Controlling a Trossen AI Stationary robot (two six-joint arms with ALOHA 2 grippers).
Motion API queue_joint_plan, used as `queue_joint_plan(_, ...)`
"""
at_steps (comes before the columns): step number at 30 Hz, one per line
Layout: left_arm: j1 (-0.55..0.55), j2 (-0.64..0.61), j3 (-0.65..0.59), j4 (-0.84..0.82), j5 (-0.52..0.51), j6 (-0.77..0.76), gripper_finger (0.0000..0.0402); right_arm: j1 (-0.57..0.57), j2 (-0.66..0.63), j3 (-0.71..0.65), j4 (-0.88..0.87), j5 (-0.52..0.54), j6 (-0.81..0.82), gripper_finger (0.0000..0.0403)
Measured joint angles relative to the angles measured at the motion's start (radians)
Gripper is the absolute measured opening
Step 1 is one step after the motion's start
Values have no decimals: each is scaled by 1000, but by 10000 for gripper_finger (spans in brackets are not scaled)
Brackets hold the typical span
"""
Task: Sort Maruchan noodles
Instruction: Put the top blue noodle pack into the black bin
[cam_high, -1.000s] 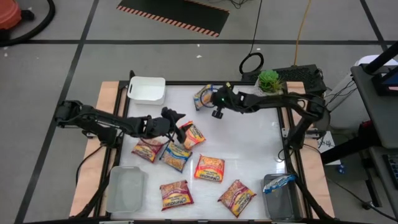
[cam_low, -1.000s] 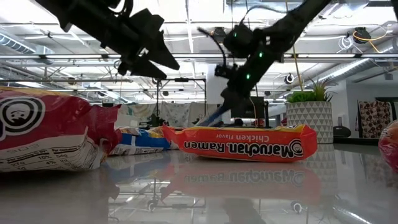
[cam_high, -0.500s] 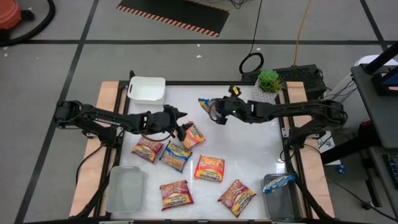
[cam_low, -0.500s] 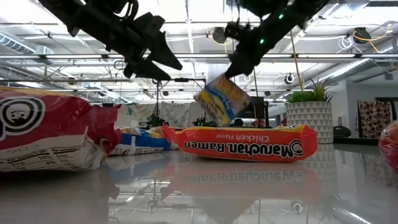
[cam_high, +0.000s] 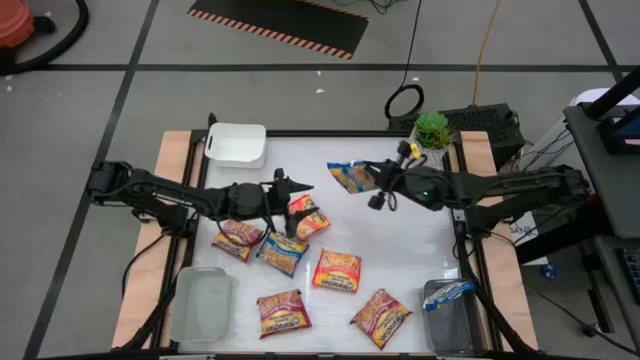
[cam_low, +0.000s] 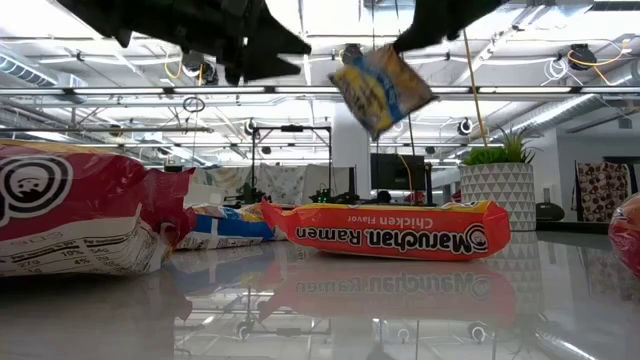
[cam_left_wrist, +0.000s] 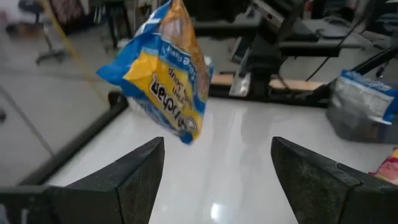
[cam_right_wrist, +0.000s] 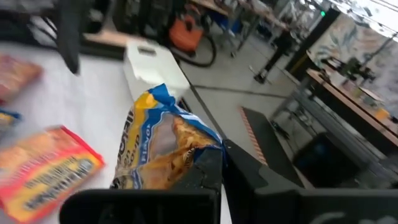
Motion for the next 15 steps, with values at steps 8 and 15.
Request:
queue_joint_plan(8,-56,0,0,106,0,105,299,146,-36,0,12,126,-6,0)
queue_joint_plan(15,-69,70,0,164,-12,45,303,257,-36,0,61,206,-16,0)
